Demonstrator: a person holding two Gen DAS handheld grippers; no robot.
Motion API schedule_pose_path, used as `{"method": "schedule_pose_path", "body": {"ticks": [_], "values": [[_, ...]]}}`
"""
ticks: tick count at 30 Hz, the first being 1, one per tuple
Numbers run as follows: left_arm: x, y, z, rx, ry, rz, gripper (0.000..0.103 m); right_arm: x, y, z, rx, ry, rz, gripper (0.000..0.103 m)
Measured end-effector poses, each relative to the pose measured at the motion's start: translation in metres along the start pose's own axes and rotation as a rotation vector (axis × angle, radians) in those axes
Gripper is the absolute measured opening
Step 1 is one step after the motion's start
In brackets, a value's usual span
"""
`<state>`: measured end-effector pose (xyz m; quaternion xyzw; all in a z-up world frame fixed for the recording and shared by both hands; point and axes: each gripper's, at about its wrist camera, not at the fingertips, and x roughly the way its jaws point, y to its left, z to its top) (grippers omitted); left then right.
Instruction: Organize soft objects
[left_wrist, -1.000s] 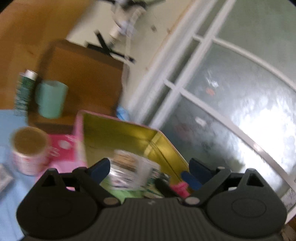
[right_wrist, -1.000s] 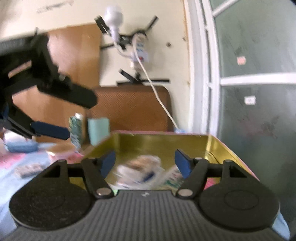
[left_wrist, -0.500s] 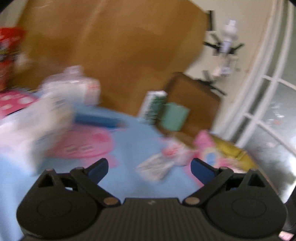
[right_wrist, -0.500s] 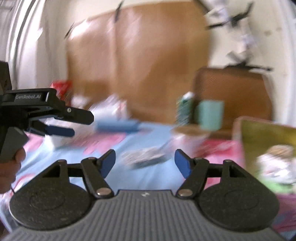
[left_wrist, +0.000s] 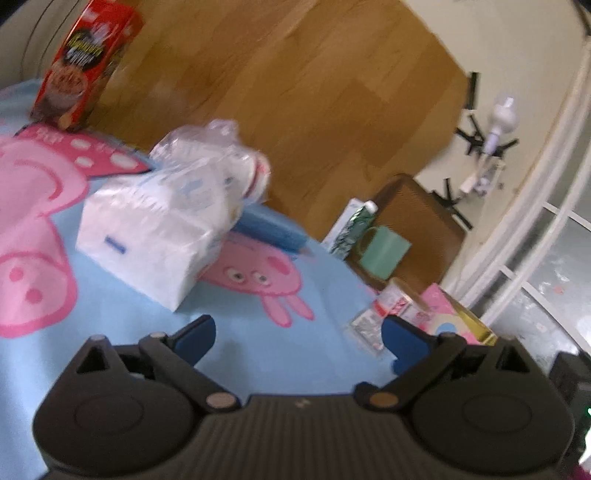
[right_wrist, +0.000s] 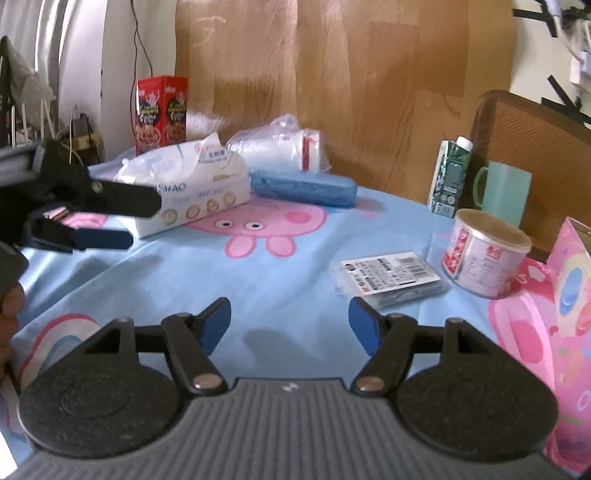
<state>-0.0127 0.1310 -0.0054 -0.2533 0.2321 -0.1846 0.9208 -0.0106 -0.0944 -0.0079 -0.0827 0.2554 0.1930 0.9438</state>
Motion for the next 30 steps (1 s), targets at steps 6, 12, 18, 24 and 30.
{"method": "schedule_pose_path", "body": {"ticks": [6,12,18,24,30], "values": [[-0.011,0.006,-0.001,-0.029,-0.058,-0.055,0.102,0.017,0.000,0.017,-0.013,-0.006,0.002,0.073],[-0.013,0.020,0.000,-0.119,-0.068,-0.080,0.102,0.057,-0.009,0.059,0.015,-0.049,0.022,0.073],[-0.012,0.022,0.000,-0.122,-0.067,-0.090,0.102,0.125,-0.025,0.115,0.040,-0.001,0.017,0.073],[-0.014,0.024,-0.001,-0.135,-0.080,-0.094,0.102,0.207,-0.045,0.163,0.161,0.194,0.006,0.073],[-0.013,0.028,0.000,-0.151,-0.073,-0.111,0.102,0.223,-0.063,0.167,0.213,0.275,0.048,0.076]]}}
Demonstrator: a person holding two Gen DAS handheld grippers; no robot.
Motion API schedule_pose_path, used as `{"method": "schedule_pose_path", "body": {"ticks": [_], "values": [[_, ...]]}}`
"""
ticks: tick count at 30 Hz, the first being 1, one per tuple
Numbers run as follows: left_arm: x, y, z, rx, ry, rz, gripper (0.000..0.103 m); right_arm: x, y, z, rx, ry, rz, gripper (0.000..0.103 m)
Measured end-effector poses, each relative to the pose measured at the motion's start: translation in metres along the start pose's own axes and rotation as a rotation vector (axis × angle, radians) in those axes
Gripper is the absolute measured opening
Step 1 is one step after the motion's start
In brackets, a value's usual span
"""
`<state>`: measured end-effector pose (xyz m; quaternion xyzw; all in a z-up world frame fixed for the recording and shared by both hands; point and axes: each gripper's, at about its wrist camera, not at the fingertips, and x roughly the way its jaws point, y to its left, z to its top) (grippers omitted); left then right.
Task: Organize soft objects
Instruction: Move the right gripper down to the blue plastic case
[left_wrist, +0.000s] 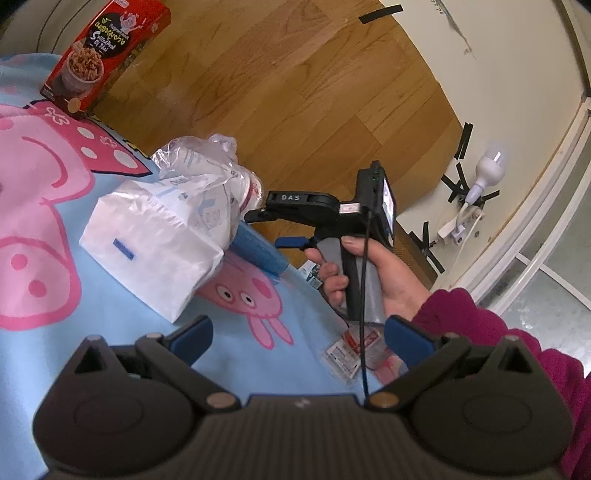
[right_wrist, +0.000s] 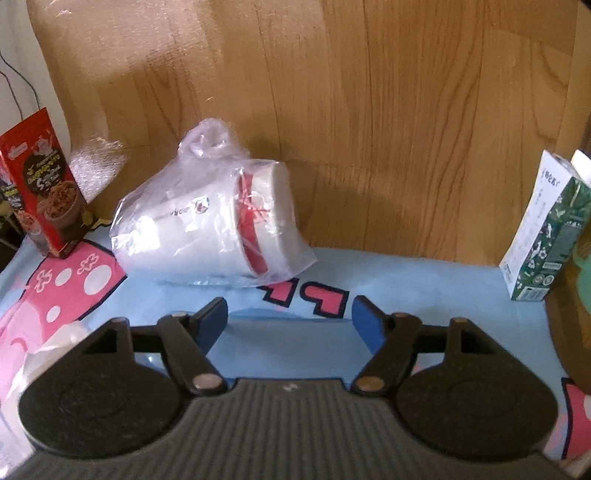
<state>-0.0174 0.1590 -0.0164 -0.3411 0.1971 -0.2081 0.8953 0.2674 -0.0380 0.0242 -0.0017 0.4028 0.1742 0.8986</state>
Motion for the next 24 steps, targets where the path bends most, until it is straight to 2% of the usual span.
{"method": "schedule_pose_path", "body": {"ticks": [9,12,14,17,21,24], "values": [[-0.002,0.005,0.001,-0.034,0.002,-0.015,0.103,-0.032,0.003,-0.023,-0.113,0.079,0.050,0.076],[-0.002,0.006,0.001,-0.040,0.000,-0.013,0.103,-0.035,0.004,-0.034,-0.097,0.139,0.120,0.074],[-0.002,0.006,0.001,-0.040,0.001,-0.009,0.103,-0.034,0.009,-0.042,-0.119,0.146,0.114,0.074],[-0.002,0.006,0.001,-0.041,0.002,-0.005,0.103,-0.036,0.018,-0.048,-0.175,0.118,0.094,0.073],[-0.002,0.007,0.002,-0.053,0.005,-0.011,0.103,-0.052,0.018,-0.038,-0.241,0.031,0.104,0.075],[-0.001,0.009,0.002,-0.063,0.016,-0.020,0.103,-0.056,0.019,-0.028,-0.321,-0.023,0.076,0.076]]}}
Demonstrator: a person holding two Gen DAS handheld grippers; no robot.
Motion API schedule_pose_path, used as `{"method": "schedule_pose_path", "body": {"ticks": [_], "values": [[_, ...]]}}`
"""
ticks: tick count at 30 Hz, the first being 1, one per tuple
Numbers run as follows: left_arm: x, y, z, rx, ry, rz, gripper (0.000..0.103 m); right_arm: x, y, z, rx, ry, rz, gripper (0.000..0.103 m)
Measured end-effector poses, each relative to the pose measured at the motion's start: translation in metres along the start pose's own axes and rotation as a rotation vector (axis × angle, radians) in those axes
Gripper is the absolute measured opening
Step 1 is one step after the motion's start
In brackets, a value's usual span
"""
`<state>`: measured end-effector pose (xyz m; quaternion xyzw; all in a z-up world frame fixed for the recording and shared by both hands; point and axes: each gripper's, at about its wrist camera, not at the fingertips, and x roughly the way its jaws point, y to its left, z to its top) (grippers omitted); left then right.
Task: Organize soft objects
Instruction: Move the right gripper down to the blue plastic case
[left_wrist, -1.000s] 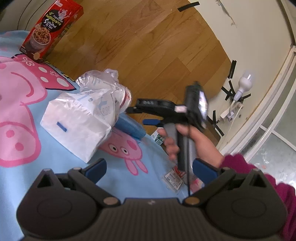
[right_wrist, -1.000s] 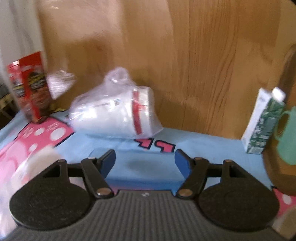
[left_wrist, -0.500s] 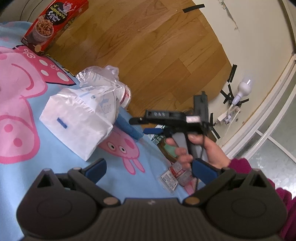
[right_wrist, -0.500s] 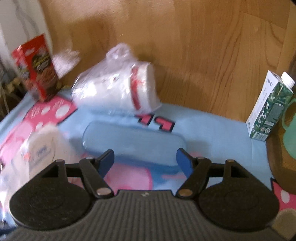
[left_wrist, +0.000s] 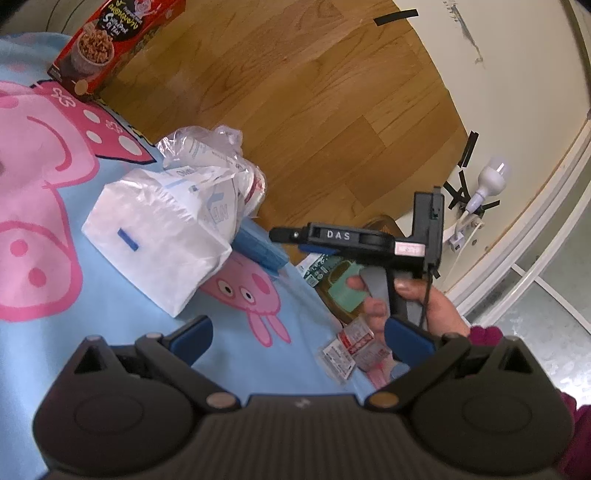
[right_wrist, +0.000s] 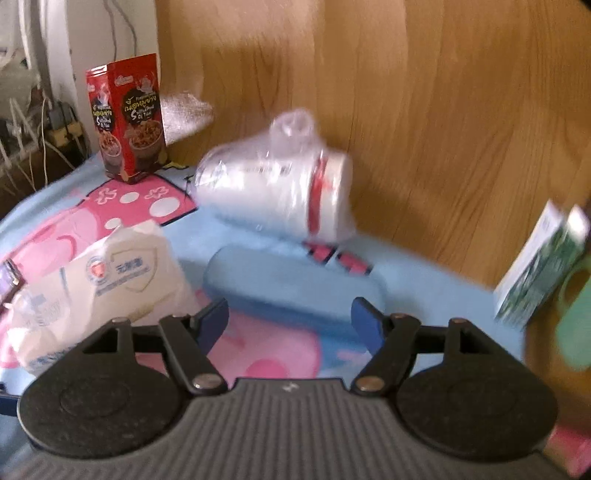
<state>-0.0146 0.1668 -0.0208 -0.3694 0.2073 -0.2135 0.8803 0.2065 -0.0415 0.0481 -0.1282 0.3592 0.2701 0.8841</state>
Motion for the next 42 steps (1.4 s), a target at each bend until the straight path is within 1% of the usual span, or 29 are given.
{"method": "schedule_pose_path", "body": {"ticks": [2,4,6,9,11,12,14,16,19,22,26,27,28,29,31,32,34,36,38,41,42], "values": [[0.000,0.001,0.000,-0.007,0.002,-0.002,0.103,0.010,0.000,0.006,-0.062,-0.004,-0.032,0.078],[0.000,0.003,0.001,-0.015,0.000,-0.003,0.103,0.019,-0.004,0.009,-0.093,-0.004,-0.023,0.082],[0.000,0.004,0.001,-0.022,0.001,-0.003,0.103,0.031,-0.008,0.014,-0.095,-0.003,-0.015,0.084],[0.001,0.004,0.001,-0.030,0.006,-0.003,0.103,0.051,-0.022,0.023,0.011,0.029,0.019,0.084],[0.001,0.005,0.001,-0.036,0.005,-0.004,0.103,0.063,-0.033,0.029,0.114,0.053,0.016,0.085],[0.001,0.005,0.001,-0.040,0.005,-0.005,0.103,0.069,-0.040,0.032,0.183,0.077,0.012,0.085],[0.001,0.006,0.001,-0.045,0.005,-0.005,0.103,0.079,-0.058,0.036,0.341,0.147,0.040,0.084],[0.001,0.007,0.000,-0.047,0.004,-0.007,0.103,0.082,-0.070,0.034,0.427,0.194,0.073,0.084],[0.001,0.008,0.000,-0.050,0.002,-0.010,0.103,0.074,-0.080,0.023,0.514,0.247,0.135,0.084],[0.000,0.008,0.000,-0.053,0.000,-0.014,0.103,0.058,-0.082,0.003,0.576,0.285,0.204,0.080],[-0.001,0.009,0.000,-0.058,-0.003,-0.016,0.103,0.024,-0.072,-0.026,0.618,0.261,0.337,0.080],[-0.001,0.009,0.000,-0.058,-0.003,-0.016,0.103,0.017,-0.066,-0.029,0.605,0.244,0.355,0.080],[-0.001,0.008,0.000,-0.058,-0.003,-0.014,0.103,0.007,-0.059,-0.031,0.573,0.216,0.349,0.080],[-0.001,0.008,0.000,-0.056,-0.003,-0.013,0.103,-0.004,-0.052,-0.032,0.514,0.181,0.317,0.080],[0.000,0.008,0.000,-0.054,-0.001,-0.009,0.103,-0.020,-0.034,-0.029,0.335,0.111,0.222,0.081],[0.000,0.008,0.000,-0.053,0.000,-0.007,0.103,-0.025,-0.025,-0.027,0.257,0.087,0.183,0.083],[0.000,0.008,0.000,-0.052,-0.001,-0.003,0.103,-0.026,-0.014,-0.023,0.153,0.064,0.139,0.085],[0.000,0.008,0.000,-0.055,-0.002,-0.002,0.103,-0.021,-0.006,-0.018,0.079,0.056,0.106,0.086],[0.000,0.009,0.000,-0.058,-0.002,-0.001,0.103,-0.013,-0.006,-0.017,0.034,0.056,0.094,0.087],[0.000,0.009,0.000,-0.058,0.000,0.001,0.103,0.009,-0.003,-0.013,-0.007,0.088,0.083,0.088],[0.000,0.010,0.000,-0.058,0.001,0.001,0.103,0.015,-0.003,-0.014,-0.018,0.103,0.072,0.085]]}}
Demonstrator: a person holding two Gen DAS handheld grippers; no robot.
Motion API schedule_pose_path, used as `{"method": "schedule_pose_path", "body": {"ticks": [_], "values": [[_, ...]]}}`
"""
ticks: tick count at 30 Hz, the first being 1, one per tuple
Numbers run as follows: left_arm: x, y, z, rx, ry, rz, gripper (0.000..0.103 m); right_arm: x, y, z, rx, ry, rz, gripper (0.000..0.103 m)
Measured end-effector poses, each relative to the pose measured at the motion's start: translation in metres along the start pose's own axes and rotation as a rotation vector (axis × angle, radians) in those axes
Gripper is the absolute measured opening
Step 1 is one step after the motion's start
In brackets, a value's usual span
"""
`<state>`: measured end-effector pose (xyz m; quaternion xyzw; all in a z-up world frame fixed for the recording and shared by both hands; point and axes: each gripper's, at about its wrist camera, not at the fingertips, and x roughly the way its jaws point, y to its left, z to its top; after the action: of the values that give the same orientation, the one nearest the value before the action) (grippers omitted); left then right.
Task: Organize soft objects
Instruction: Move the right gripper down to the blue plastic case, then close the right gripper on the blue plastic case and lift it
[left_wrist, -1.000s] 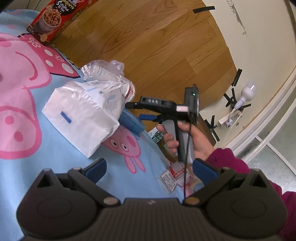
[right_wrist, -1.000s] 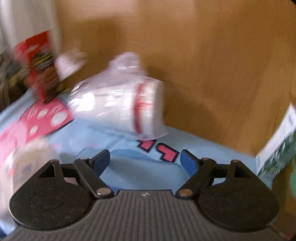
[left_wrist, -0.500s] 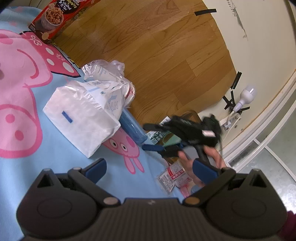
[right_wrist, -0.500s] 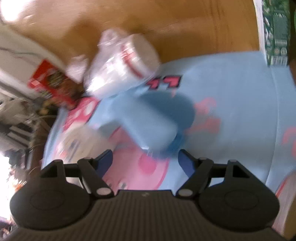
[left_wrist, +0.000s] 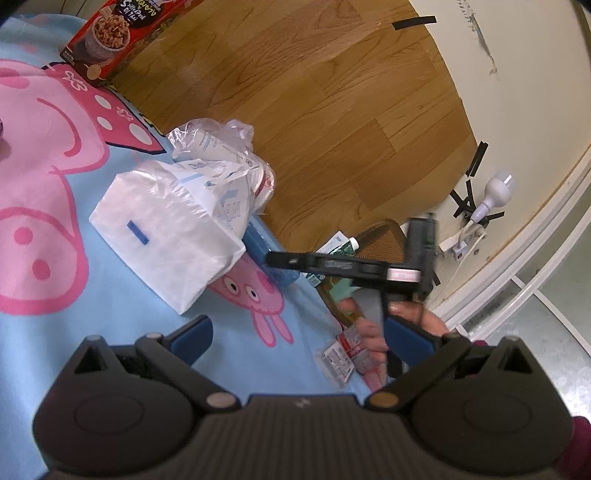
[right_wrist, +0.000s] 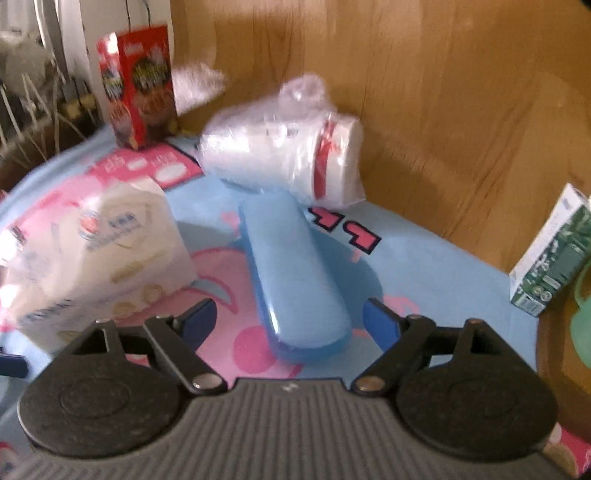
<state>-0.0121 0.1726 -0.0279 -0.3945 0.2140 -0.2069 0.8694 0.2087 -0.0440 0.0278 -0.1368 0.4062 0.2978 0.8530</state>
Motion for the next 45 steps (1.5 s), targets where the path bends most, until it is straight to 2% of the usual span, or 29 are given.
{"method": "schedule_pose_path", "body": {"ticks": [1,2,3,8,14,20,24,28,31,37,45], "values": [[0.000,0.000,0.000,0.000,0.000,0.000,0.103,0.006,-0.001,-0.003,-0.006,0.019,-0.007,0.078],[0.000,0.000,0.000,0.000,0.000,-0.001,0.103,0.013,0.000,-0.004,0.000,0.045,-0.020,0.063],[0.000,0.000,0.000,0.000,0.000,0.000,0.103,0.012,-0.002,-0.006,0.035,0.029,-0.011,0.056],[0.001,-0.001,0.001,0.008,0.004,0.006,0.103,-0.012,0.004,-0.022,0.113,0.018,-0.005,0.056],[0.003,-0.007,-0.002,0.045,0.007,0.048,0.103,-0.056,0.030,-0.068,0.157,-0.003,0.050,0.056],[0.013,-0.022,-0.007,0.139,0.053,0.116,0.103,-0.102,0.067,-0.129,0.138,-0.047,0.067,0.056],[0.025,-0.028,-0.010,0.178,0.127,0.168,0.103,-0.125,0.086,-0.163,0.161,-0.075,0.104,0.057],[0.028,-0.036,-0.015,0.229,0.138,0.201,0.103,-0.138,0.106,-0.191,0.129,-0.142,0.045,0.057],[0.030,-0.038,-0.017,0.242,0.142,0.219,0.103,-0.137,0.113,-0.202,0.093,-0.201,0.010,0.058],[0.031,-0.044,-0.021,0.292,0.146,0.264,0.103,-0.132,0.126,-0.215,0.003,-0.269,-0.026,0.077],[0.035,-0.046,-0.022,0.304,0.152,0.267,0.103,-0.136,0.120,-0.225,0.019,-0.310,-0.018,0.081]]}}
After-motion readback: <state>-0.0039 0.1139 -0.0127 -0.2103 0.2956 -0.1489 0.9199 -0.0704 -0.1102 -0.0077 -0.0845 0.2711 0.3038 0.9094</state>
